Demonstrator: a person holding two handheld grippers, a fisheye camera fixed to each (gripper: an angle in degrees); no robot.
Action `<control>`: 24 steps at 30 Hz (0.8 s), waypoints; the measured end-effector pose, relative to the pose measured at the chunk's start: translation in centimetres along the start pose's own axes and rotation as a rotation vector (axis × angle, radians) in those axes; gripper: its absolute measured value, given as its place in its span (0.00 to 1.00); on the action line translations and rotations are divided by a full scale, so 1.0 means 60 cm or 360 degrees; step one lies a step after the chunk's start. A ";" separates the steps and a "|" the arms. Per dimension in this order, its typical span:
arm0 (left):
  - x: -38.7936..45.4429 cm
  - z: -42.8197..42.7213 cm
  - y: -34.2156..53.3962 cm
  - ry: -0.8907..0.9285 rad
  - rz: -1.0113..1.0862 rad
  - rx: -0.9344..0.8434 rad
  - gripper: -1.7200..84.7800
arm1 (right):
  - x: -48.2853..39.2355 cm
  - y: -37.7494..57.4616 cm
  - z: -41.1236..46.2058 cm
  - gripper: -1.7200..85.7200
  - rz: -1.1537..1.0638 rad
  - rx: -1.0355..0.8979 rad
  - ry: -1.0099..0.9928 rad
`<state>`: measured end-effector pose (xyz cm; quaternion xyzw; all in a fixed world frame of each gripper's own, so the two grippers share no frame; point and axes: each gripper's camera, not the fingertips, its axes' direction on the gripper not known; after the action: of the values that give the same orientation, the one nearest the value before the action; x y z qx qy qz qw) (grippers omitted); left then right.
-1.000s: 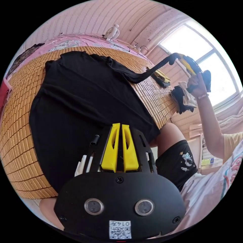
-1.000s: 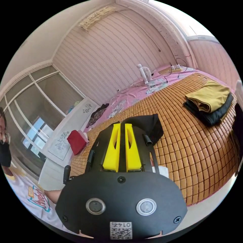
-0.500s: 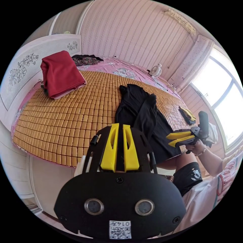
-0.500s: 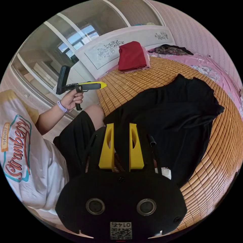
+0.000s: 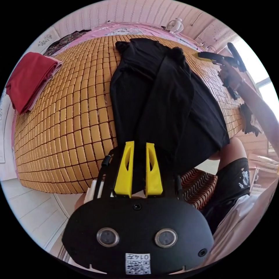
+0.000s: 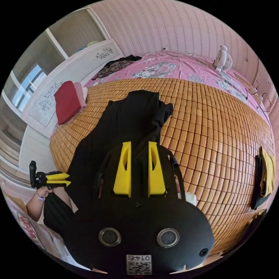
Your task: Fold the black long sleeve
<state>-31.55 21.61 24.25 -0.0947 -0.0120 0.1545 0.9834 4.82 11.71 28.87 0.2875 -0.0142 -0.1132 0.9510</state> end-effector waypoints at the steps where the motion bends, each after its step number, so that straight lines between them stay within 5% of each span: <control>1: 0.004 -0.005 -0.004 -0.0015 0.0054 0.0011 0.06 | 0.009 -0.015 0.009 0.13 0.0031 -0.0009 0.0011; 6: -0.003 -0.050 -0.004 -0.0049 0.0086 0.0154 0.01 | 0.059 -0.110 0.064 0.15 0.0282 -0.0030 0.0055; 15: -0.082 -0.044 -0.029 0.0327 -0.0039 -0.0107 0.05 | 0.093 -0.173 0.091 0.16 0.0283 -0.0005 0.0108; 22: -0.141 -0.092 -0.075 -0.0273 0.0079 -0.0058 0.07 | 0.118 -0.201 0.117 0.16 0.0373 -0.0021 -0.0027; 24: -0.164 -0.102 -0.115 -0.0212 0.0073 0.0086 0.06 | 0.123 -0.208 0.122 0.15 0.0388 -0.0011 -0.0045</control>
<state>-38.54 11.02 19.59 -0.0580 -0.0710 0.1831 0.9788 8.75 -4.01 27.83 0.2787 -0.0619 -0.0009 0.9584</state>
